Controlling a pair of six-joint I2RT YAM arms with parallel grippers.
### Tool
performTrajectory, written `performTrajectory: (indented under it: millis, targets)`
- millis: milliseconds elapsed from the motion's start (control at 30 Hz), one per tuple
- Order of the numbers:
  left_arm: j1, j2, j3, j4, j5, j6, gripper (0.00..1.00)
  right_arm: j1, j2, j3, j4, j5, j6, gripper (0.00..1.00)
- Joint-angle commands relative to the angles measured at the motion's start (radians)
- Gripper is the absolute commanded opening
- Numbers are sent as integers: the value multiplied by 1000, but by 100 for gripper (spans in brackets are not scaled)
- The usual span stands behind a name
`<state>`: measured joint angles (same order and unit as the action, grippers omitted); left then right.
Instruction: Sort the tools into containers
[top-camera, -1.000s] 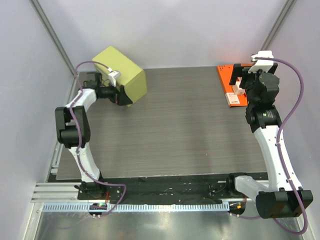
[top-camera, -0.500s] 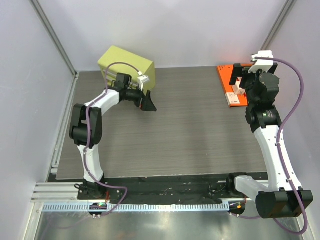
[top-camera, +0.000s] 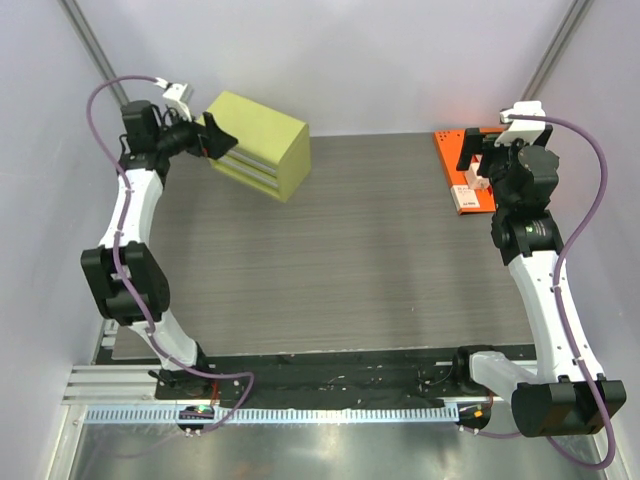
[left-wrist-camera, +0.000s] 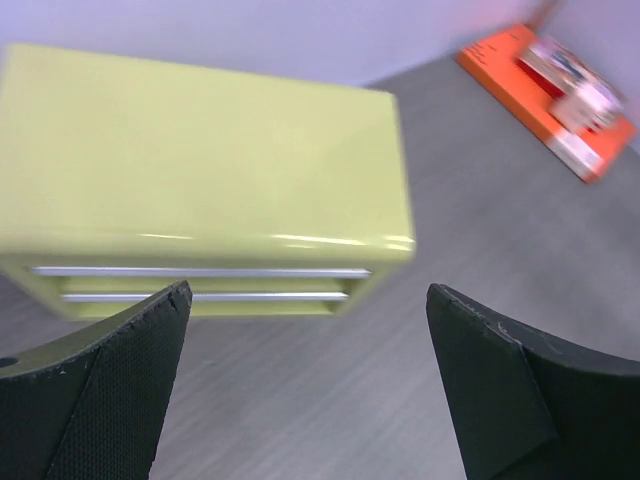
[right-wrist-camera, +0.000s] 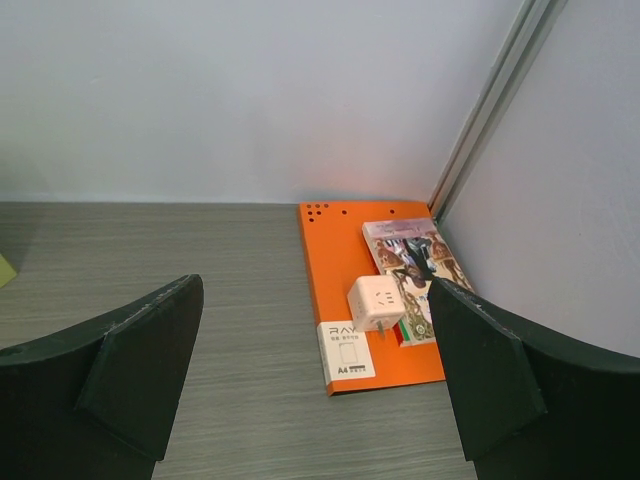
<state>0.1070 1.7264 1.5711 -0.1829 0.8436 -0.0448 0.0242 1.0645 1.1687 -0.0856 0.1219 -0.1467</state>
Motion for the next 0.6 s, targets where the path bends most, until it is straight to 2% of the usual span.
performTrajectory:
  millis: [0,133,333,567]
  targets:
    - [26,109,88,82,-207,-61,100,-1,-12,20,37,-19,7,100]
    - [45,258,191,164,-296,-113,100,-1,-6,20,38,-25,7,100]
    - [56,497,452,154,-365,-162,100,-3,-11,13,35,-28,-1,100]
    - [82,570,559,178,-388,-158,100,-12,14,11,33,-33,-5,99]
